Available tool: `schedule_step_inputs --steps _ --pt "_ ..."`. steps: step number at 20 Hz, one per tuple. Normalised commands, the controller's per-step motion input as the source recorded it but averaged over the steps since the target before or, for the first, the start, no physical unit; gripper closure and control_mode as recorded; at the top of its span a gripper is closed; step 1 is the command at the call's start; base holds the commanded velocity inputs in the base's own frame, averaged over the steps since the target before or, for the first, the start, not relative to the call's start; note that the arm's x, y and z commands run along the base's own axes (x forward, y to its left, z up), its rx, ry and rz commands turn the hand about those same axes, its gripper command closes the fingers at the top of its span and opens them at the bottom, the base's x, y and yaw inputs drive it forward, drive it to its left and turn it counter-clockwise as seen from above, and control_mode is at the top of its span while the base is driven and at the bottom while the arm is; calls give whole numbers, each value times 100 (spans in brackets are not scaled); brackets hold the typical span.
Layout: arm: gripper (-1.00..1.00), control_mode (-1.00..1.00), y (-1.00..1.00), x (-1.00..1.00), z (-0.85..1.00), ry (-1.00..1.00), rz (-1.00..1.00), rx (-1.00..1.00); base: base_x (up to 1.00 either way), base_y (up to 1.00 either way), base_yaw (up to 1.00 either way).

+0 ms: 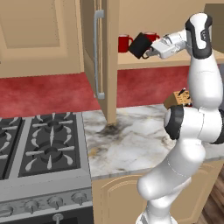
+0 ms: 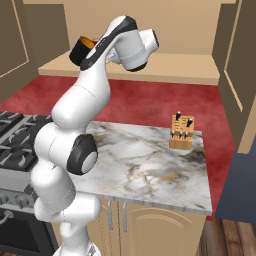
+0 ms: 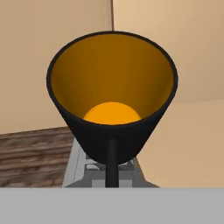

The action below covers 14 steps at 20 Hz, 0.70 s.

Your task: Pick the mug on the counter and place it in the cabinet with the handle facing the right, like the mugs already inside.

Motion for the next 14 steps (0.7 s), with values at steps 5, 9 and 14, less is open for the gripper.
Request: schedule_step_inputs --steps 5,9,14 --pt "100 -100 0 33 -7 -2 3 0 0 0 0" --pt "100 -100 -3 43 -2 0 1 0 0 0 0" --pt "100 -100 -3 44 -5 0 0 0 0 0 0"
